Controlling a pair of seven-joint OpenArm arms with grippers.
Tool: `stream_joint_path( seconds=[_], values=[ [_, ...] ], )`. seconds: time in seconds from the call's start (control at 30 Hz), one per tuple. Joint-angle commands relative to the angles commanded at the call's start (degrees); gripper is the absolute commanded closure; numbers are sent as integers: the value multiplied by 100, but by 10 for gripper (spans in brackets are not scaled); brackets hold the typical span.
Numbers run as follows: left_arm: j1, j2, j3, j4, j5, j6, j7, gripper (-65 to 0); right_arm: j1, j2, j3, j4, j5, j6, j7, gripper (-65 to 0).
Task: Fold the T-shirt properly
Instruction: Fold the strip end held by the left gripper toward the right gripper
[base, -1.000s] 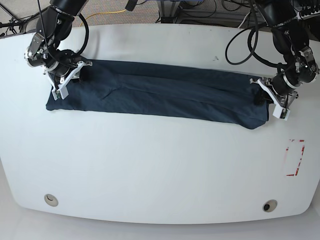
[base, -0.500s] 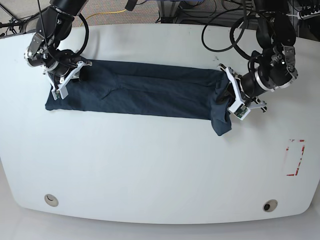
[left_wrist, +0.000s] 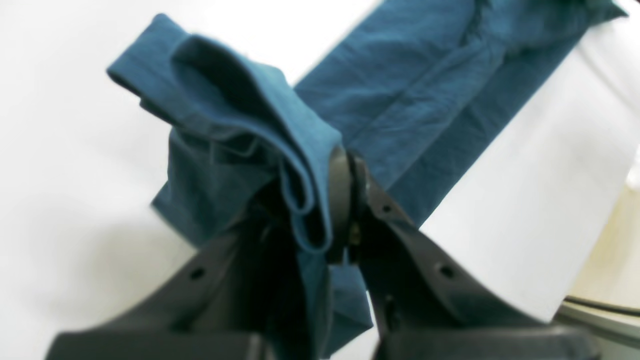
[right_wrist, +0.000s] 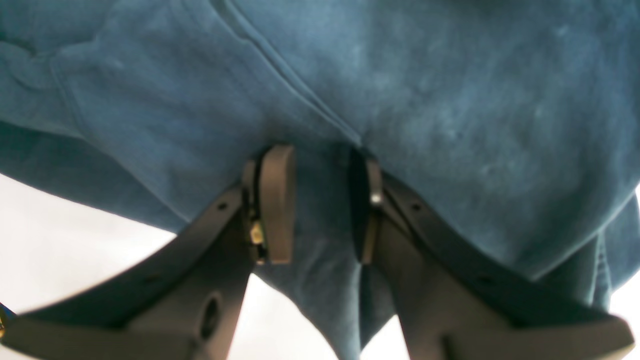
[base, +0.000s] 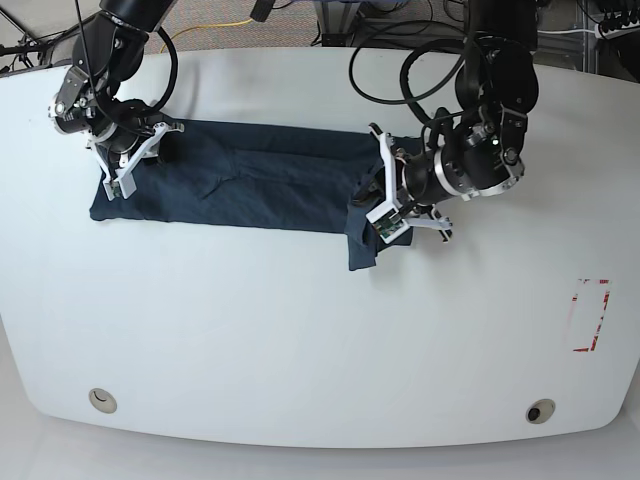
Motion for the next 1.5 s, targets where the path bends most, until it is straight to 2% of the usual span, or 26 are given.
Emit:
stream_joint_path(
  seconds=[0.2, 0.33, 0.47, 0.53, 0.67, 0.73, 0.9, 1.0, 1.2, 1.37, 1.5],
  values=[
    [-141, 281, 176, -440, 114, 0, -9, -4, 18, 0, 0, 0, 0, 0, 0, -173],
    [-229, 308, 343, -642, 114, 0, 0, -24, 18, 0, 0, 0, 0, 0, 0, -173],
    [-396, 378, 510, -730, 114, 0, -9, -161, 18, 0, 0, 0, 0, 0, 0, -173],
    [-448, 510, 580, -721, 114, 0, 0, -246, 18, 0, 0, 0, 0, 0, 0, -173],
    [-545, 730, 932, -695, 88, 66, 26, -361, 18, 9, 0, 0, 0, 0, 0, -173],
    [-695, 800, 1240, -607, 79, 154, 202, -394, 18, 9, 0, 0, 0, 0, 0, -173],
    [-844, 932, 1793, -105, 79, 127, 712, -397, 62, 18, -9, 0, 0, 0, 0, -173],
    [-844, 888, 1644, 44, 105, 127, 712, -397, 132, 18, -9, 0, 0, 0, 0, -173],
    [-826, 448, 976, 18, 422, 136, 598, -397, 202, 18, -9, 0, 0, 0, 0, -173],
    [-607, -18, 659, -273, 782, 171, 18, -397, 299, 18, -9, 0, 0, 0, -26, -173],
    [-545, -176, 651, -958, 1002, 171, -554, -396, 343, 9, -9, 35, 35, 0, -35, -173]
  ],
)
